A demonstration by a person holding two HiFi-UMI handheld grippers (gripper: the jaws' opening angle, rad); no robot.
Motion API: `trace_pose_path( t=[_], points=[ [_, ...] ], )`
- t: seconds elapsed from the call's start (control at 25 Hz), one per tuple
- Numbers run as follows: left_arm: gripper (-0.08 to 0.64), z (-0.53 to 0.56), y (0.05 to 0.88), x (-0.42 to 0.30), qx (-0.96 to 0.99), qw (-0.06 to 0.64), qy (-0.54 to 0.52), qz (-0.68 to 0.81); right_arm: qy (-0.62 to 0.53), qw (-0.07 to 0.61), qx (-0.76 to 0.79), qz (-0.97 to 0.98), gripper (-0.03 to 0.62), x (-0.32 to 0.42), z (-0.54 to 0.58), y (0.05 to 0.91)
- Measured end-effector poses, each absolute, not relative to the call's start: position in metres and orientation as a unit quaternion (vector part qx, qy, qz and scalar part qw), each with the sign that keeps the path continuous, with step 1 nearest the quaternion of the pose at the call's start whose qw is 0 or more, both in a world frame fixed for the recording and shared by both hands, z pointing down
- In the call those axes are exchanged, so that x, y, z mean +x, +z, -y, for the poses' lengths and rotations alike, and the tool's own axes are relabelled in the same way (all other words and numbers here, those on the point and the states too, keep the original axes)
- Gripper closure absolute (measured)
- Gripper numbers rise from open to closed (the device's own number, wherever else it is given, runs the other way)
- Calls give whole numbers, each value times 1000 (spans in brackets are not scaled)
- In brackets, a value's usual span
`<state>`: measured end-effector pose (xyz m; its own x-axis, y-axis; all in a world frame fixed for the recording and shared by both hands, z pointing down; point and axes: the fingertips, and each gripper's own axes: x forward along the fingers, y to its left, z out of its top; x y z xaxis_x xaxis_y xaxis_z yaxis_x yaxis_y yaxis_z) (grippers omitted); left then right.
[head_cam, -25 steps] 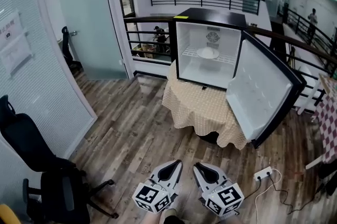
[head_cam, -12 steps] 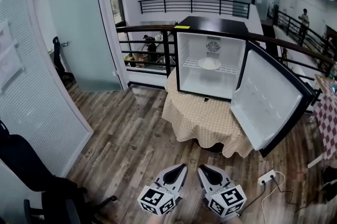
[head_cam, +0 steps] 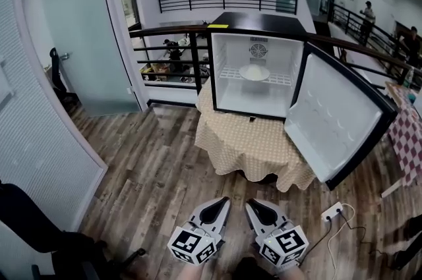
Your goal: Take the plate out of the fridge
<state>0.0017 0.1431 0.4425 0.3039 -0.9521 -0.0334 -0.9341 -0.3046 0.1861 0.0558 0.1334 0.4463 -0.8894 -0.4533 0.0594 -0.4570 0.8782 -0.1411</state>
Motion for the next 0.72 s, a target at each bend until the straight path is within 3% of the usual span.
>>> trace_pose_path(
  t=[0.72],
  points=[
    [549,-48,455,-43,809,87,-67,578,95,3,253,963,540,14,-35,452]
  ],
)
